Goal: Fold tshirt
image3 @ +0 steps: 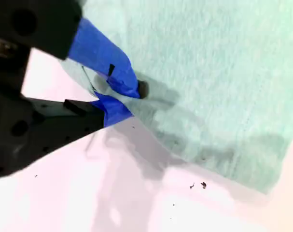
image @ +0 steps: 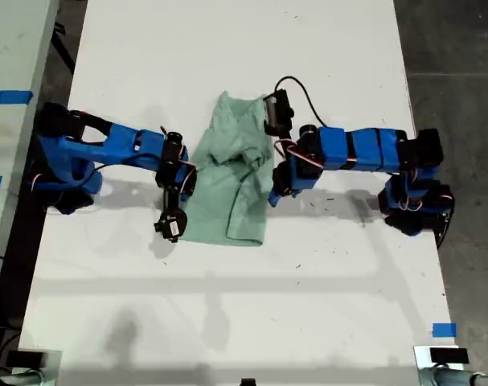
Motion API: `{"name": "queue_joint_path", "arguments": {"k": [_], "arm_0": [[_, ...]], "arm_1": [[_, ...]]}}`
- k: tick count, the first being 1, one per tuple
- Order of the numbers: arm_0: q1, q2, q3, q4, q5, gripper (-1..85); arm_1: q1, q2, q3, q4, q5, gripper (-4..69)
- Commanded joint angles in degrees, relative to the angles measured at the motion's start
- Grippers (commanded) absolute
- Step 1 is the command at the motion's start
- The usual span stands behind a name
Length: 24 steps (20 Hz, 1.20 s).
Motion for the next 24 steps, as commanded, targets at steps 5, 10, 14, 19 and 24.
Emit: {"name": "queue_joint_path", "arguments": {"k": [5,10,14,19,24], "arm_0": [[4.48,4.39,-14.33,2.2,1.76,0.0],[4.92,-11.69,-33.57,4.31,2.81,0.0],[1.58,-17.93,-38.32,4.66,3.43,5.4],[-3.69,-19.07,-42.1,3.25,8.79,33.8],[-6.68,-15.03,-43.33,6.86,13.18,34.4]], "arm_1": [[-1.67,7.12,0.62,-1.67,1.14,20.5],[-2.29,7.65,0.62,-1.93,1.49,20.0],[-3.08,7.82,0.62,-2.29,2.29,19.8],[-3.78,7.82,0.79,-2.55,2.9,19.4],[-3.96,8.53,1.93,-2.81,3.34,19.4]]}}
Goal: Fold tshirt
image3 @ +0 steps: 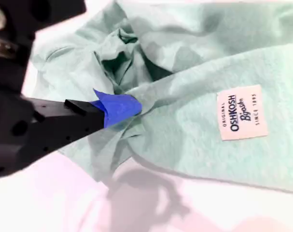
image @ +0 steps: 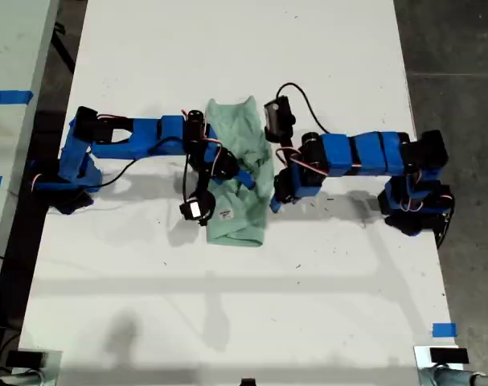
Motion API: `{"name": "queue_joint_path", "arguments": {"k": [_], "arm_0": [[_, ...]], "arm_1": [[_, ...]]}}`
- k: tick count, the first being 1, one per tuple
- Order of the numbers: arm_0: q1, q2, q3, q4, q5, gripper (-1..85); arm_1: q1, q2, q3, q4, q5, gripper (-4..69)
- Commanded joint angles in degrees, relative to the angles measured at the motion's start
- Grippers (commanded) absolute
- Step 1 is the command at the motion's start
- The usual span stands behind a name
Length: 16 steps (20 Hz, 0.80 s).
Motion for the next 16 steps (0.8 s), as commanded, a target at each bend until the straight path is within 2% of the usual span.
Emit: {"name": "queue_joint_path", "arguments": {"k": [1,7,10,14,15,16], "arm_0": [[0.18,7.82,-2.99,2.99,1.23,34.7],[5.19,18.98,-2.9,12.04,-0.18,33.3],[8.53,26.19,0.53,12.39,-2.2,32.8],[9.93,29.09,7.38,12.39,-9.23,29.1],[10.11,28.65,9.23,12.39,-10.99,25.4],[10.46,28.04,10.28,12.39,-13.18,11.3]], "arm_1": [[-0.88,7.21,0.09,-1.23,0.97,19.4],[0.44,8.88,0.44,-1.58,0.0,19.3],[0.79,9.67,0.44,-1.58,-0.26,19.3],[0.97,9.58,0.35,-3.08,-0.26,22.1],[0.88,9.4,0.35,-3.69,0.0,22.5],[0.79,8.96,0.35,-4.13,0.7,22.6]]}}
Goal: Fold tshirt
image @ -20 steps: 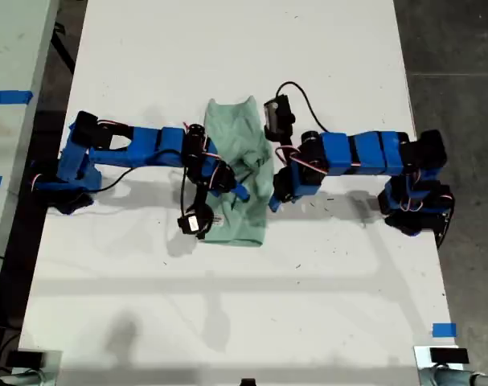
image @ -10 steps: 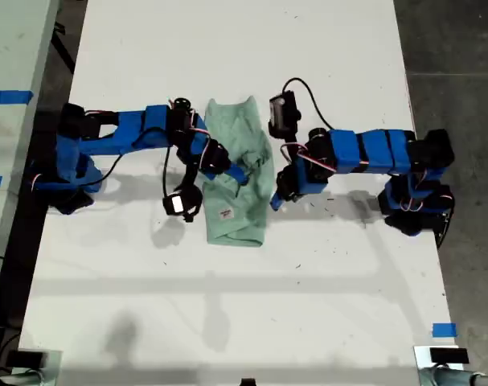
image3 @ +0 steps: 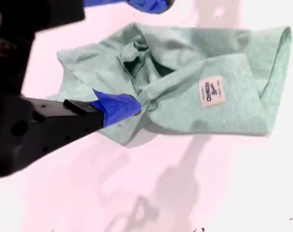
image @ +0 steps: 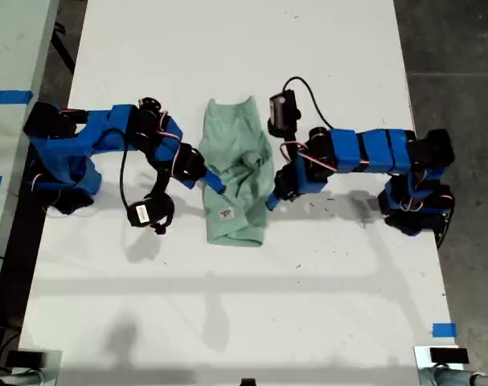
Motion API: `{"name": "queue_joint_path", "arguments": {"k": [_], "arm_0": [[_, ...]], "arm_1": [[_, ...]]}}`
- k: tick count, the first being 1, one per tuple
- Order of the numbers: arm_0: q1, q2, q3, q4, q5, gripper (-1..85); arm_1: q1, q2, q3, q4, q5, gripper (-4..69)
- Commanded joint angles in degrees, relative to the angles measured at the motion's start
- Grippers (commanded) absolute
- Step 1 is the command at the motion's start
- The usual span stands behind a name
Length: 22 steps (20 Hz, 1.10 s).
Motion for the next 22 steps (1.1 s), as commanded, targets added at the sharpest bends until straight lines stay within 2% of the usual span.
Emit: {"name": "queue_joint_path", "arguments": {"k": [1,4,6,10,14,22], "arm_0": [[1.85,2.81,1.41,0.18,-7.21,10.2],[4.22,0.97,-0.7,-0.18,-11.87,13.7],[5.19,0.35,-0.88,-1.41,-11.87,21.1],[7.12,-5.89,-2.81,-2.72,-11.69,32.0],[8.0,-12.74,-3.34,-6.15,-11.6,32.9],[6.24,-22.32,-5.19,-6.24,-11.6,35.4]], "arm_1": [[0.18,5.1,-0.62,-2.11,1.41,22.5],[-1.05,2.64,-0.62,-4.66,4.31,25.5],[-1.58,-0.35,-1.58,-6.59,5.36,30.5],[-2.46,-7.38,-4.66,-9.32,6.24,32.6],[-3.43,-12.13,-4.75,-12.57,7.12,33.3],[-3.25,-23.73,-9.84,-16.61,7.03,34.1]]}}
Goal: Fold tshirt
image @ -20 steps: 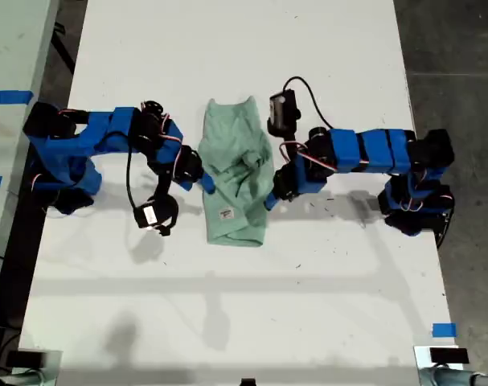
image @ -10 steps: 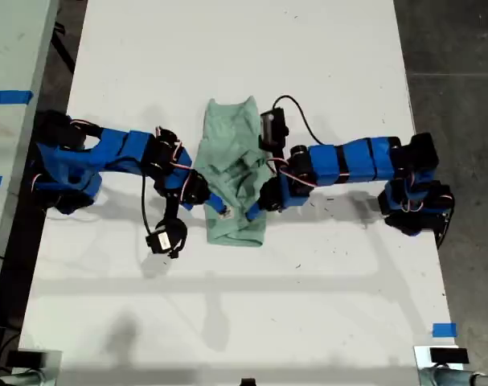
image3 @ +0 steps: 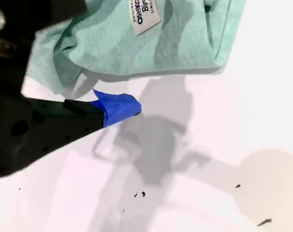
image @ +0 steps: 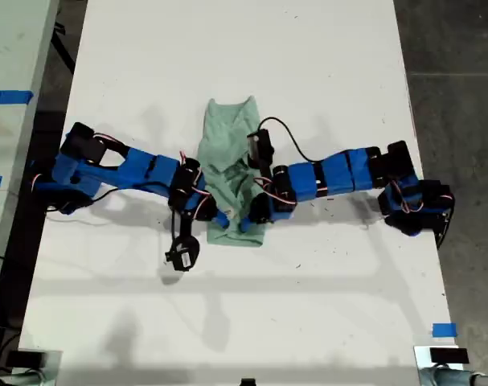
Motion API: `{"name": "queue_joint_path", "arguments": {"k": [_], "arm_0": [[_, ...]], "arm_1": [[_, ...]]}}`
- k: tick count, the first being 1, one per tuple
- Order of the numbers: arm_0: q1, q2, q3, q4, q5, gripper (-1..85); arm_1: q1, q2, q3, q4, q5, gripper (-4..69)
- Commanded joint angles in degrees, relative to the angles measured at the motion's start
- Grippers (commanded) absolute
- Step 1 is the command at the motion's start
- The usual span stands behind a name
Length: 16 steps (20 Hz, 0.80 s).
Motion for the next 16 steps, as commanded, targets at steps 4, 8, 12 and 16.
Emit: {"name": "queue_joint_path", "arguments": {"k": [4,8,12,16], "arm_0": [[-1.93,-1.58,-3.6,-1.49,0.18,34.7],[-2.46,-6.24,-6.15,-1.76,4.31,32.8],[-3.78,-10.55,-8.35,-0.44,10.02,30.5],[-4.13,-12.3,-9.23,1.67,13.8,12.2]], "arm_1": [[0.35,-2.81,-7.82,-2.11,-0.88,34.2],[0.26,-5.19,-8.35,-2.11,-0.7,34.2],[-0.18,-6.5,-8.44,-3.16,-0.35,33.6],[-0.09,-8.53,-9.14,-4.22,-1.41,22.3]]}}
